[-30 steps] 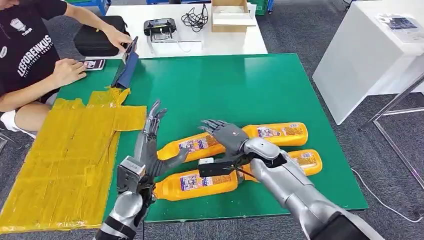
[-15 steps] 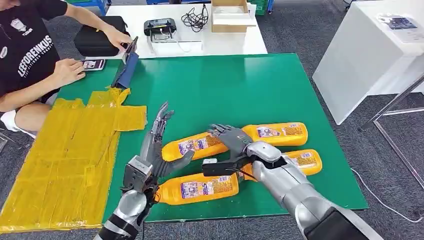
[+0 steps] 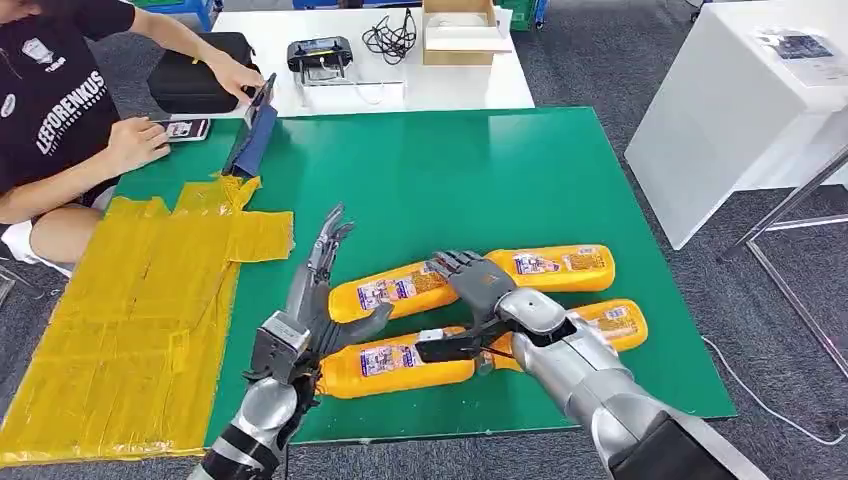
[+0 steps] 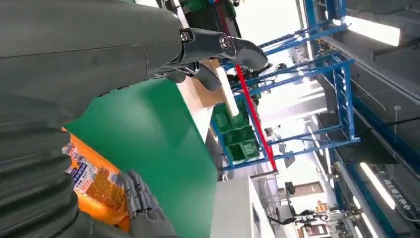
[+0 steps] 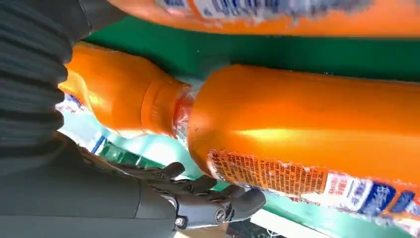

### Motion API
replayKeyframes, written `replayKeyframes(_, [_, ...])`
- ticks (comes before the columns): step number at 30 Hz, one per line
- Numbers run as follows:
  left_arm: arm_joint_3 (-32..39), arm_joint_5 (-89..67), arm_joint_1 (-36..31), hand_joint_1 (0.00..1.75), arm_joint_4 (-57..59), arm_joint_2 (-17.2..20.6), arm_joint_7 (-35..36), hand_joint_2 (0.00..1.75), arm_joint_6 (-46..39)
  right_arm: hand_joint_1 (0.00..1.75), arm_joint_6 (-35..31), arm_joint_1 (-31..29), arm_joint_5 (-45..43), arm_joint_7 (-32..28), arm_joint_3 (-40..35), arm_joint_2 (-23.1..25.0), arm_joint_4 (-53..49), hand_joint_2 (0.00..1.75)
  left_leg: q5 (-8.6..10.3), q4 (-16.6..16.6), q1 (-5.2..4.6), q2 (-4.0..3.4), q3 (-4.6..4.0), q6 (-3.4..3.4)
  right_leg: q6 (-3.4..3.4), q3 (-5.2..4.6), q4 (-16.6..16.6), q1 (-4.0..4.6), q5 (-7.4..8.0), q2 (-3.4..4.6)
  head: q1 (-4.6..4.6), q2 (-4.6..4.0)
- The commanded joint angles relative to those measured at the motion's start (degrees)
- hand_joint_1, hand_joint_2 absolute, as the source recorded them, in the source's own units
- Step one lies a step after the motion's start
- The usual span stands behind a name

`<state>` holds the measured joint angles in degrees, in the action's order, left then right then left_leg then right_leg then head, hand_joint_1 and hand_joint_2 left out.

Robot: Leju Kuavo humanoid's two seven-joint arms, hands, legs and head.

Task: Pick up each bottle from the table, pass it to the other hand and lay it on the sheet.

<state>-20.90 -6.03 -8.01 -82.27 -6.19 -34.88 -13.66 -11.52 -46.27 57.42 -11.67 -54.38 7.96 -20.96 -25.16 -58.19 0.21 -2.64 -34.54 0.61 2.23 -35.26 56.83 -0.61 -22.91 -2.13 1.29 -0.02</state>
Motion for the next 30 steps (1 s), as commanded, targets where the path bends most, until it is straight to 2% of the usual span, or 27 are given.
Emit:
replayKeyframes(1, [-2.07, 0.5, -2.77, 0.0, 4.97, 1.07, -0.32, 1.75, 0.72, 0.0, -0.39, -2.02, 3.98, 1.77, -6.68, 0.18, 5.4, 1.75, 0.0, 0.06, -0.01, 0.23, 0.15, -0.01, -0.04, 0.17, -0.04, -0.04, -0.05, 0.01, 0.0, 0.0])
replayKeyframes(6, [-2.34, 0.7, -2.64, 0.0, 5.57, 1.02, -0.48, 1.75, 0.94, 0.0, -1.68, -1.59, 4.44, 2.09, -6.55, -0.06, 5.48, 1.75, -0.01, 0.1, 0.01, 0.33, 0.27, -0.02, -0.07, 0.3, -0.08, -0.03, -0.06, 0.01, 0.0, 0.0])
replayKeyframes(10, [-2.5, 0.95, -2.46, 0.0, 5.64, 1.2, -0.62, 1.75, 1.2, 0.0, 1.64, -1.27, 1.63, -0.41, -3.97, 0.22, 5.57, 1.75, 0.02, 0.09, 0.01, 0.31, 0.25, -0.03, -0.06, 0.27, -0.07, -0.03, -0.04, -0.01, 0.0, 0.0])
replayKeyframes(11, [-2.51, 0.94, -2.49, 0.0, 5.7, 1.22, -0.62, 1.75, 1.22, 0.21, 2.14, -1.24, 1.22, -0.73, -3.58, 0.28, 5.52, 1.75, 0.01, 0.07, 0.0, 0.24, 0.22, -0.02, -0.05, 0.22, -0.05, -0.02, -0.04, -0.01, 0.0, 0.0])
replayKeyframes(12, [-2.5, 0.96, -2.55, 0.0, 5.84, 1.23, -0.62, 1.75, 1.24, 1.26, 2.44, -1.1, 0.72, -1.24, -3.09, 0.34, 5.32, 1.75, 0.01, 0.12, 0.02, 0.39, 0.35, -0.04, -0.09, 0.37, -0.09, -0.03, -0.06, 0.02, 0.0, 0.0])
replayKeyframes(13, [-2.49, 0.96, -2.57, 0.0, 5.96, 1.22, -0.62, 1.75, 1.28, 1.34, 2.23, -1.01, 0.47, -1.64, -2.72, 0.45, 5.07, 1.75, 0.01, 0.09, 0.02, 0.3, 0.28, -0.03, -0.07, 0.3, -0.07, -0.02, -0.04, 0.0, 0.0, 0.0])
replayKeyframes(14, [-2.49, 0.96, -2.57, 0.0, 5.96, 1.22, -0.62, 1.75, 1.28, 1.34, 2.23, -1.01, 0.47, -1.64, -2.72, 0.45, 5.07, 1.75, 0.01, 0.1, 0.03, 0.34, 0.32, -0.04, -0.08, 0.34, -0.09, -0.01, -0.05, 0.01, 0.0, 0.0])
replayKeyframes(16, [-2.44, 0.97, -2.51, 0.0, 6.23, 1.21, -0.62, 1.75, 1.36, 1.52, 1.76, -0.94, 0.11, -2.17, -2.03, 0.85, 4.69, 1.75, 0.0, 0.09, 0.02, 0.27, 0.33, -0.03, -0.06, 0.34, -0.08, -0.02, -0.05, 0.03, 0.0, 0.0])
replayKeyframes(20, [-2.44, 0.97, -2.48, 0.0, 6.25, 1.23, -0.62, 1.75, 1.36, 1.52, 1.85, -0.96, 0.1, -2.17, -2.04, 1.02, 4.66, 1.75, -0.01, 0.08, 0.02, 0.17, 0.3, -0.02, -0.05, 0.29, -0.07, -0.01, -0.04, 0.03, 0.0, 0.0])
replayKeyframes(22, [-2.33, 0.98, -2.43, 0.0, 6.33, 1.14, -0.62, 1.75, 1.43, 1.61, 1.07, -0.93, -0.11, -2.61, -1.51, 1.16, 4.33, 1.75, -0.01, 0.09, 0.02, 0.22, 0.35, -0.03, -0.06, 0.34, -0.08, -0.01, -0.05, 0.01, 0.0, 0.0])
replayKeyframes(26, [-2.1, 0.99, -2.33, 0.0, 6.42, 1.01, -0.62, 1.75, 1.58, 1.5, 0.4, -1.0, 0.92, -2.67, -1.82, 1.77, 3.61, 1.75, 0.0, 0.13, 0.05, 0.27, 0.47, -0.04, -0.09, 0.46, -0.13, 0.0, -0.04, 0.1, 0.0, 0.0])
replayKeyframes(30, [-2.0, 1.0, -2.33, 0.0, 6.43, 0.97, -0.62, 1.75, 1.65, 1.5, 0.29, -1.04, 1.53, -2.37, -2.1, 1.96, 3.46, 1.75, -0.01, 0.13, 0.05, 0.28, 0.49, -0.04, -0.09, 0.47, -0.12, -0.01, -0.04, 0.12, 0.0, 0.0])
